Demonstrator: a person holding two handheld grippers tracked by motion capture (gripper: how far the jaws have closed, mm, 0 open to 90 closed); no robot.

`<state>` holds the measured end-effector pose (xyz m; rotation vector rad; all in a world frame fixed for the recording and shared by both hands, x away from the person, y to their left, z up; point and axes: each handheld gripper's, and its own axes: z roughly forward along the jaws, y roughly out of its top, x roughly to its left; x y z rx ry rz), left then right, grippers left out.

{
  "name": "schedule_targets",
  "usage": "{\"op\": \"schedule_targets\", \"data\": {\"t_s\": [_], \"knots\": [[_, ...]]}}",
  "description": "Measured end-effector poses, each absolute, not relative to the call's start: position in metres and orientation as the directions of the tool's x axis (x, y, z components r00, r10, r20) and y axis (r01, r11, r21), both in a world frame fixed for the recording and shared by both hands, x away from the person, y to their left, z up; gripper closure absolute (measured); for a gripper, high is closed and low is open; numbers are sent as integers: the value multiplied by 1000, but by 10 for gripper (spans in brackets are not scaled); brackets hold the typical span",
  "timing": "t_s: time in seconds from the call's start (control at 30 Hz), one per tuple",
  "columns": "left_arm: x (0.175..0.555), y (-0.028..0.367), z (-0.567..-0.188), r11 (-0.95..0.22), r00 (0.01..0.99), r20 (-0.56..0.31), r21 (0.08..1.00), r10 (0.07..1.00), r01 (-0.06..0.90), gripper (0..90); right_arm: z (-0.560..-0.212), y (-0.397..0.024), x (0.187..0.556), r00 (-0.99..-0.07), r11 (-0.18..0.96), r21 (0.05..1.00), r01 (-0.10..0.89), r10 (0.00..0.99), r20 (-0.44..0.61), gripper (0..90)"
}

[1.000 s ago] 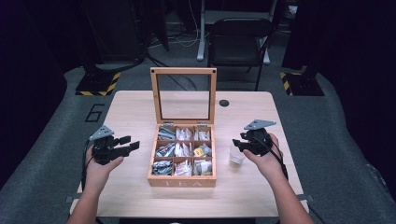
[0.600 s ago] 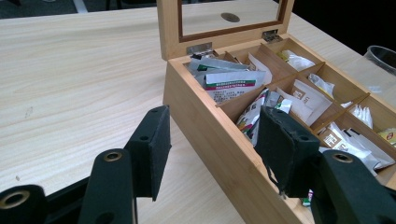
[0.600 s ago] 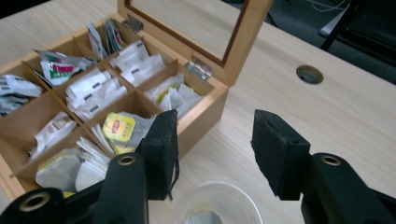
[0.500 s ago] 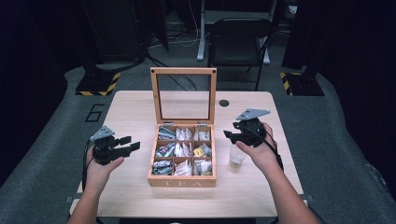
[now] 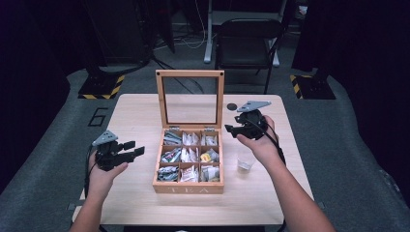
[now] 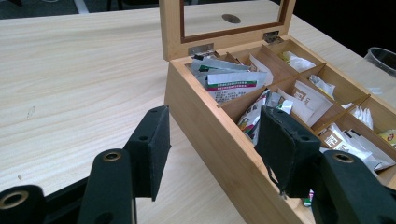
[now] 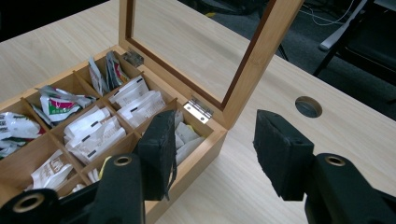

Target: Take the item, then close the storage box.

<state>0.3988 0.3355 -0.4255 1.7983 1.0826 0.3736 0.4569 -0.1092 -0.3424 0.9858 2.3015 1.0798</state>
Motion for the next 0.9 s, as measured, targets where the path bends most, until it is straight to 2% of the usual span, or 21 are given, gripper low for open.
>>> {"op": "schedule_targets", "data": {"t_s": [0.27,0.4,0.9], "knots": [[399,336,-426,-140,558,-203,848,805,510,445,-345,-102,478,-654,425,785,451,756,-34,480],[399,337,-426,-138,557,-205,849,805,511,444,-345,-99,489,-660,435,791,431,750,-53,494],[399,338,-428,-138,556,-209,845,804,517,442,-343,-83,524,-642,419,785,456,766,-37,488]]}}
